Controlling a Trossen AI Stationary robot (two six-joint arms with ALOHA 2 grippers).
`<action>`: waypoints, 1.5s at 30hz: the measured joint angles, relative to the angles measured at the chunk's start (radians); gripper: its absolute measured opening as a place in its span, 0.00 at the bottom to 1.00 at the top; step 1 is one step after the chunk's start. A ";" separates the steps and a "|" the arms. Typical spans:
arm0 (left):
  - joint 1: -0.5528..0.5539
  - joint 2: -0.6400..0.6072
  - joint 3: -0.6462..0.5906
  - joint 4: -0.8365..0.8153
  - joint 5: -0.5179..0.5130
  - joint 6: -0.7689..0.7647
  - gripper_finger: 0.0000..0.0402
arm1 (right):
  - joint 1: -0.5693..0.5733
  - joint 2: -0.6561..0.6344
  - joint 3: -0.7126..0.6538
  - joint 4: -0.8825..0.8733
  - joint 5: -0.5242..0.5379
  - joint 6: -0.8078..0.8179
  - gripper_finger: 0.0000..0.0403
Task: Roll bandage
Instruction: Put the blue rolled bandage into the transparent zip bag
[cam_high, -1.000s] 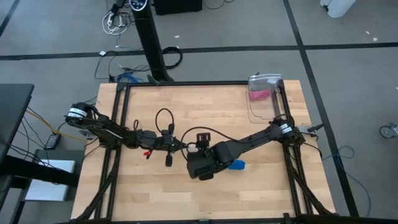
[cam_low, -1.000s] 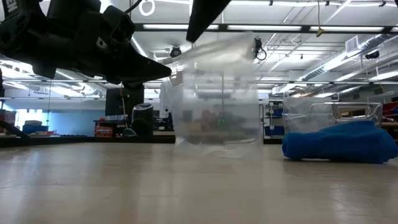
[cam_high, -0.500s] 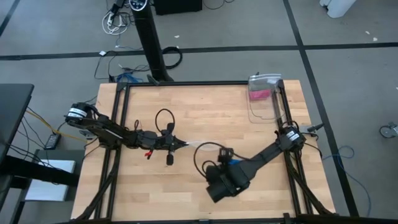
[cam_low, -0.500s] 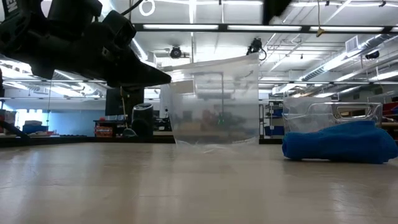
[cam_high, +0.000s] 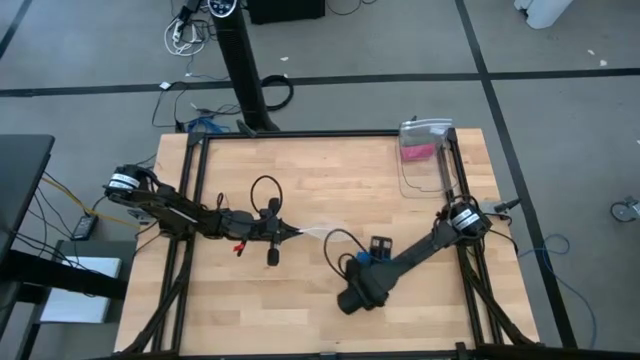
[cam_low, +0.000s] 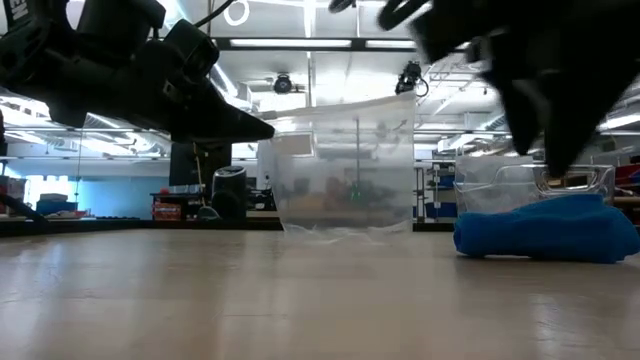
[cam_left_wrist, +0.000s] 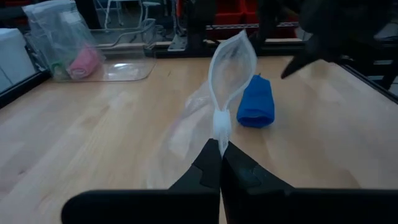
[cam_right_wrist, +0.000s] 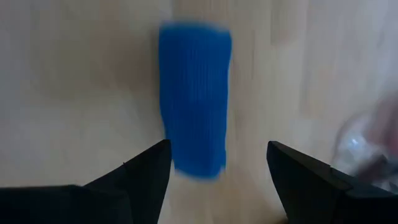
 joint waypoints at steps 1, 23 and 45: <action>-0.001 0.000 0.000 0.000 0.005 0.000 0.00 | 0.012 0.000 -0.004 -0.014 -0.004 0.016 0.65; -0.001 0.000 0.000 0.007 0.015 0.001 0.00 | -0.028 0.000 -0.181 0.282 0.014 0.005 0.65; -0.001 0.000 0.035 0.023 0.092 -0.077 0.00 | 0.073 0.001 0.308 0.393 0.527 -0.447 0.10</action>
